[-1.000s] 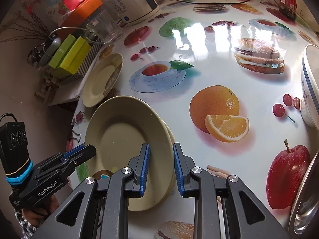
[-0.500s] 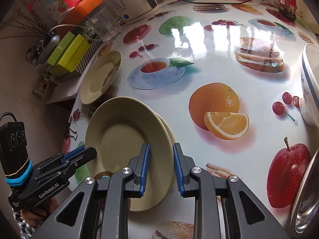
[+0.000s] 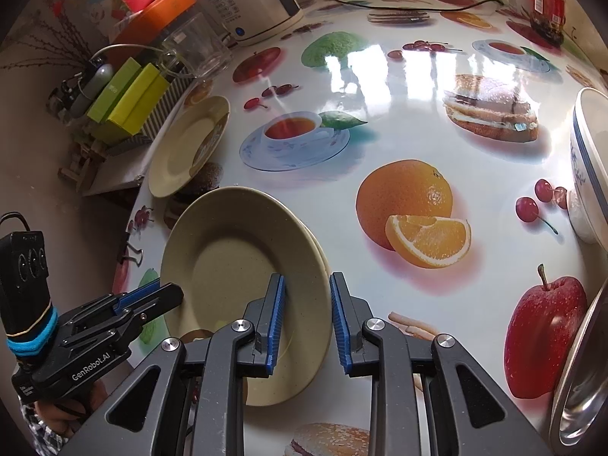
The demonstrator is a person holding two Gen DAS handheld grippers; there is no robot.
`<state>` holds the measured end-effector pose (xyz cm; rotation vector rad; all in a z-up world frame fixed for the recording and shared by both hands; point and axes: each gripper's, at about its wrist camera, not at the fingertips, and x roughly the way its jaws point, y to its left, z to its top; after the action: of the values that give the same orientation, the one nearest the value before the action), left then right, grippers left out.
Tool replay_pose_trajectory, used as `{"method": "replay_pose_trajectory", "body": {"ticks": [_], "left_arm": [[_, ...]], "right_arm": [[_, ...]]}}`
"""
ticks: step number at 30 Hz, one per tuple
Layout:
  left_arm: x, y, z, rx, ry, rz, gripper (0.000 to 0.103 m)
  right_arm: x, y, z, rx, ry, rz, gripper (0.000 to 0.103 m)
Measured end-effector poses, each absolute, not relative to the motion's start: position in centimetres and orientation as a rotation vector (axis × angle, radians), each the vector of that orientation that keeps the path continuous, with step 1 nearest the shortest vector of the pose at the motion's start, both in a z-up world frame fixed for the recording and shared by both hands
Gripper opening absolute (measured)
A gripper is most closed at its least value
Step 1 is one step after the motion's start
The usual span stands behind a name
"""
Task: Organize plates and bowls
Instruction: 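Lower the held plate onto the other cream plate with both grippers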
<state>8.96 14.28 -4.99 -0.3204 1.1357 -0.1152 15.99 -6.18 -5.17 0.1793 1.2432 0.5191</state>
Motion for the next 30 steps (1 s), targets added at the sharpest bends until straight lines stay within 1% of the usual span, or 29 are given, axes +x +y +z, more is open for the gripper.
{"method": "replay_pose_trajectory", "body": {"ticks": [30], "left_arm": [[9.02,14.18,-5.07,-0.314,1.141,-0.100,0.022]], "right_arm": [[16.03,-6.16,-5.49,0.167,1.245,0.504,0.025]]}}
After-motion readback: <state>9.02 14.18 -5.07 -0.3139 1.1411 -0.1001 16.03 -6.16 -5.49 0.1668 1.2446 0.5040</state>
